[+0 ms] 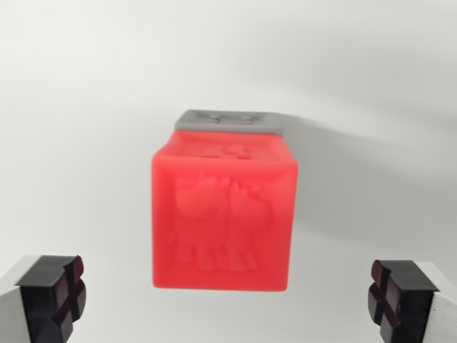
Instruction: Destack cube
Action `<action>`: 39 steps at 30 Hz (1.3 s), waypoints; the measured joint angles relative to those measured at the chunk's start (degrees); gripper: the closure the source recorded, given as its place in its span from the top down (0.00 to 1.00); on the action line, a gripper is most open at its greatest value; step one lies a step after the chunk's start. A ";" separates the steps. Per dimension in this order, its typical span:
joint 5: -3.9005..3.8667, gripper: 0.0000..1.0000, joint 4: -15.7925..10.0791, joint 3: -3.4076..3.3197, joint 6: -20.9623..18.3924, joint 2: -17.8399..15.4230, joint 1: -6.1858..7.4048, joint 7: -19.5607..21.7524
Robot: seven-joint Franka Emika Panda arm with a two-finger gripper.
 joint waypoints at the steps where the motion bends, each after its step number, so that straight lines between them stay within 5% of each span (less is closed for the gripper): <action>1: 0.23 1.00 0.00 0.04 0.60 0.55 -0.02 -0.22; 13: 3.29 1.00 0.25 1.21 6.83 7.44 -0.41 -2.41; 22: 4.45 1.00 0.66 1.92 9.05 10.11 -0.84 -3.28; 23: 4.48 0.00 0.68 1.93 9.13 10.19 -0.84 -3.31; 39: 4.52 0.00 0.74 1.95 9.20 10.19 -0.85 -3.42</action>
